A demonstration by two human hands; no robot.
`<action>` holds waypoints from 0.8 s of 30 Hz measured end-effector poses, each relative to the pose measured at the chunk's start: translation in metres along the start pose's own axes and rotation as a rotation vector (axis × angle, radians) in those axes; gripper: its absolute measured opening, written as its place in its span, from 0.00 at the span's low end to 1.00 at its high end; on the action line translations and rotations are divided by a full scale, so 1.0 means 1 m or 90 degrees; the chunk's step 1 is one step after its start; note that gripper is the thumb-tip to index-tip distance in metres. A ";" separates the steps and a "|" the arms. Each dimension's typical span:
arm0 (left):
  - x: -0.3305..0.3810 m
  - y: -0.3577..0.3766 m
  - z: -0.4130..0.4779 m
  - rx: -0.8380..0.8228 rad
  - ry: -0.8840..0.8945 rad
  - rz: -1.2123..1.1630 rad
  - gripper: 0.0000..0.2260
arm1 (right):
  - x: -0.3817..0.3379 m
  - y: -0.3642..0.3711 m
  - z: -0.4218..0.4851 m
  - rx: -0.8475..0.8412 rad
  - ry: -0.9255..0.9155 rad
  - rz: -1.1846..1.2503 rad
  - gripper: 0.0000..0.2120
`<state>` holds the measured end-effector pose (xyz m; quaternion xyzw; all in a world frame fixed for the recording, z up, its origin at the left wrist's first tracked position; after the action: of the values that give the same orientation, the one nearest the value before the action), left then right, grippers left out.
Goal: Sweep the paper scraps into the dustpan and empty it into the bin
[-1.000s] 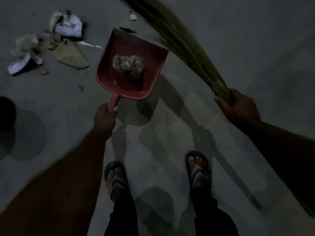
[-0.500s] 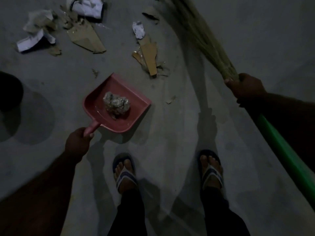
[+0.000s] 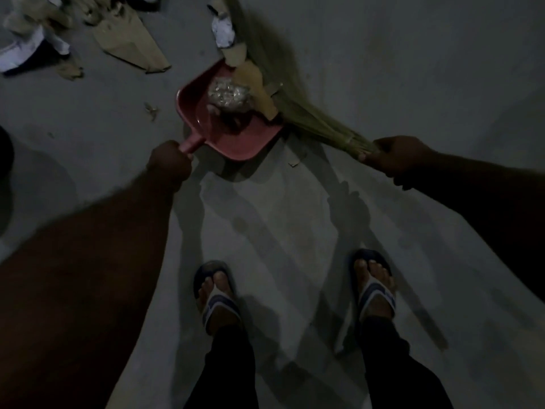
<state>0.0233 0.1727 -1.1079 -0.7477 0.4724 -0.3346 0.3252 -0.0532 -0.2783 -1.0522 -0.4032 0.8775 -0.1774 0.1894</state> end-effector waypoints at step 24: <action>-0.030 0.017 -0.101 0.041 -0.001 -0.303 0.14 | 0.046 -0.031 -0.034 0.254 -0.105 -0.009 0.23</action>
<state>-0.0771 0.1775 -1.0704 -0.8273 0.2720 -0.4162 0.2614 -0.0775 -0.3276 -1.0172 -0.3769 0.8040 -0.3152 0.3351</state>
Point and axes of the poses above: each hand's wrist, its own z-axis towards the middle knuckle, its own y-axis out of the palm, x = y × z, the point moved 6 cm from there along z, towards the middle knuckle, and after that the axes turned 4 degrees about -x, right-handed, at the moved point
